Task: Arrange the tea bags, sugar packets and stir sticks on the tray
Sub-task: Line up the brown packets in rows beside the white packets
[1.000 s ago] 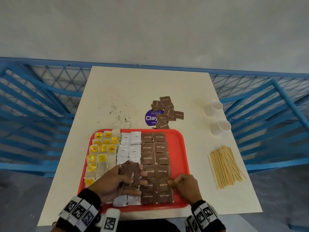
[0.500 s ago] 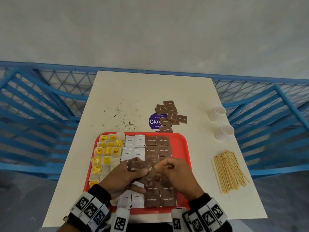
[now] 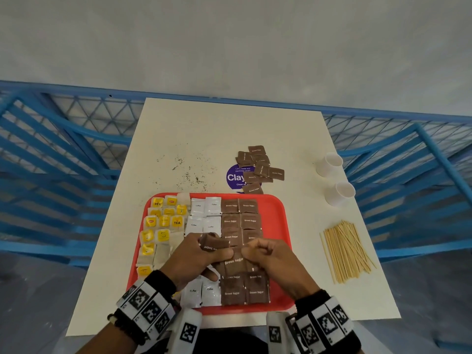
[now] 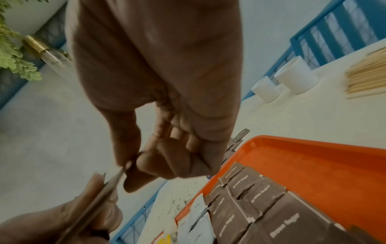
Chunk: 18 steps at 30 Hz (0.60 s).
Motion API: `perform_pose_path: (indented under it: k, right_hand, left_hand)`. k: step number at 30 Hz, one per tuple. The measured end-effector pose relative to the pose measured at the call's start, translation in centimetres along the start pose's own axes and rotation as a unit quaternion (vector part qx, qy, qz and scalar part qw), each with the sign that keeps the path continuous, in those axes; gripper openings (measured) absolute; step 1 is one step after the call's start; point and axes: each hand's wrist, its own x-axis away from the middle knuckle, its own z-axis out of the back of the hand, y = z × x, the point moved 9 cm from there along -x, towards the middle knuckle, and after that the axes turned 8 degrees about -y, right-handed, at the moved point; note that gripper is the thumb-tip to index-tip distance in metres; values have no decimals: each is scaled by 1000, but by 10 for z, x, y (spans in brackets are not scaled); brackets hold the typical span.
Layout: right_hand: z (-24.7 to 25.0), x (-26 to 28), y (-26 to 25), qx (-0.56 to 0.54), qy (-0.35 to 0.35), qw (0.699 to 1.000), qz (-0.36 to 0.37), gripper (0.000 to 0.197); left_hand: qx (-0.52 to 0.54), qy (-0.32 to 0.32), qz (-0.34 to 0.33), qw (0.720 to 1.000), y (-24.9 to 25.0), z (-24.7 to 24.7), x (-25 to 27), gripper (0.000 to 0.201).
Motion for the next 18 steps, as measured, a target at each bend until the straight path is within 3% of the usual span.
perform_pose_path:
  k: [4,7,11,18]
  right_hand:
    - [-1,2,12,66,5,998,-7,3]
    - [8,-3,34,134,31,990,-34,11]
    - [5,-14,75,232,15,970,-69,26]
    - [-3,-25,109,211,33,974,-80,27]
  left_hand:
    - [-25,-47,36,998,-18,-4,3,6]
    - [-12,-18,54,998,-32,12,7,21]
    - [29,17,95,995,-53,36,16,24]
    - [73,-1,139,988,-68,47,21,13]
